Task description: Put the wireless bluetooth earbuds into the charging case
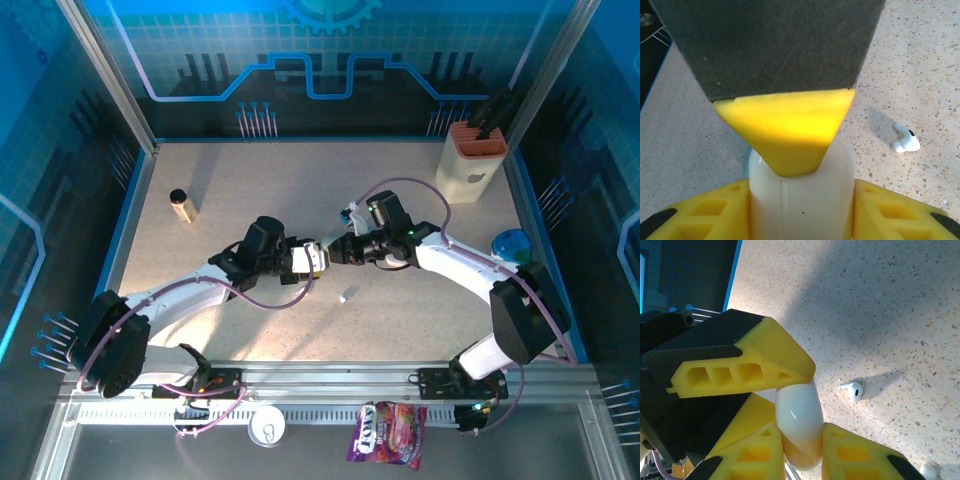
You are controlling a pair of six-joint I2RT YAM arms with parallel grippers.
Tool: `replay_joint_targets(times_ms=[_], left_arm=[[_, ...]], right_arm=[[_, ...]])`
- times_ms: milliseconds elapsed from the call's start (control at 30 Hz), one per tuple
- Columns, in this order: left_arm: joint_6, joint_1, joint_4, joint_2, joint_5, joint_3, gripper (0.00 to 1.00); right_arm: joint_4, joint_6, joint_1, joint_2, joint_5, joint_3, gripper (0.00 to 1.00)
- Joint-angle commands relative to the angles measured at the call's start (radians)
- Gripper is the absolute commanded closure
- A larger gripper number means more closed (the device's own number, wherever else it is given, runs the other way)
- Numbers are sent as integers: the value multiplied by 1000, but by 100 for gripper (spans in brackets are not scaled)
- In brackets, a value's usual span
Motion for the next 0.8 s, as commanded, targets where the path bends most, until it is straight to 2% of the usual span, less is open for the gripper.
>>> replay_joint_targets(times_ms=[0, 33, 200, 267, 400, 567, 700, 767], left_arm=[[-13, -13, 40, -33, 40, -16, 53], [-19, -12, 45, -33, 42, -19, 51], [-136, -6, 79, -47, 47, -28, 27], [-236, 11, 134, -66, 75, -48, 19], [-476, 74, 297, -123, 209, -114, 9], [-682, 119, 418, -193, 385, -176, 7], [-827, 121, 492, -222, 490, -193, 9], [-920, 119, 552, -222, 548, -196, 13]], right_arm=[[4, -12, 4, -5, 17, 25, 85], [5, -17, 1, -9, 21, 24, 85], [24, -68, -13, -65, 46, -8, 86], [36, -107, -29, -104, 49, -29, 86], [51, -211, -75, -208, 9, -71, 87], [79, -363, -130, -350, -116, -120, 89], [167, -381, -163, -445, -259, -156, 89], [195, -392, -169, -475, -322, -158, 89]])
